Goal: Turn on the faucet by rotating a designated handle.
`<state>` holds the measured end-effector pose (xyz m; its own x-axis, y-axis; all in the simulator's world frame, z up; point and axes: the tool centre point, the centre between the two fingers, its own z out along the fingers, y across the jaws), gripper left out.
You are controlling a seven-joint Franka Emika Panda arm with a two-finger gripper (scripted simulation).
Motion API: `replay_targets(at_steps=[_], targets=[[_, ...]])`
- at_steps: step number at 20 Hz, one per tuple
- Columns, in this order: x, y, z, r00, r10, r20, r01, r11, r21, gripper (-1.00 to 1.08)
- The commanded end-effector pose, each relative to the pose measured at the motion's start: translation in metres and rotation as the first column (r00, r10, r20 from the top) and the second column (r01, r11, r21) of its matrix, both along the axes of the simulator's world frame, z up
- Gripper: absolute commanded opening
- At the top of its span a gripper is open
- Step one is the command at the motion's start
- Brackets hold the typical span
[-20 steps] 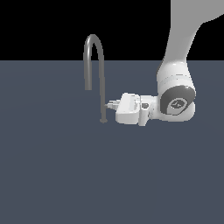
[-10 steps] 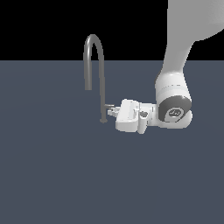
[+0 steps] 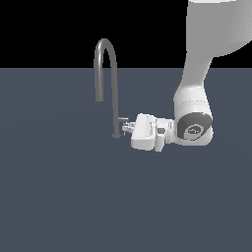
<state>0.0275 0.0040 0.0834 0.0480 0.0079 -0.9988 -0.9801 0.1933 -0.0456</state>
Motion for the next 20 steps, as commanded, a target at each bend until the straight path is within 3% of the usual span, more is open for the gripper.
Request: replay_targets(at_steps=[1,4,5,20], targets=[[-0.004,0.001,-0.03,0.999,-0.008,-0.04,0.008,1.0,-0.007,-1.0],[-0.003,0.001,-0.039,0.999,-0.008,-0.047,0.008,1.0,-0.008,-1.0],[0.008,-0.002,-0.005,1.0,-0.001,0.008,0.001,1.0,0.0,-1.0],[0.025,-0.005,-0.053,0.999,-0.008,-0.044,0.008,1.0,-0.007,-1.0]])
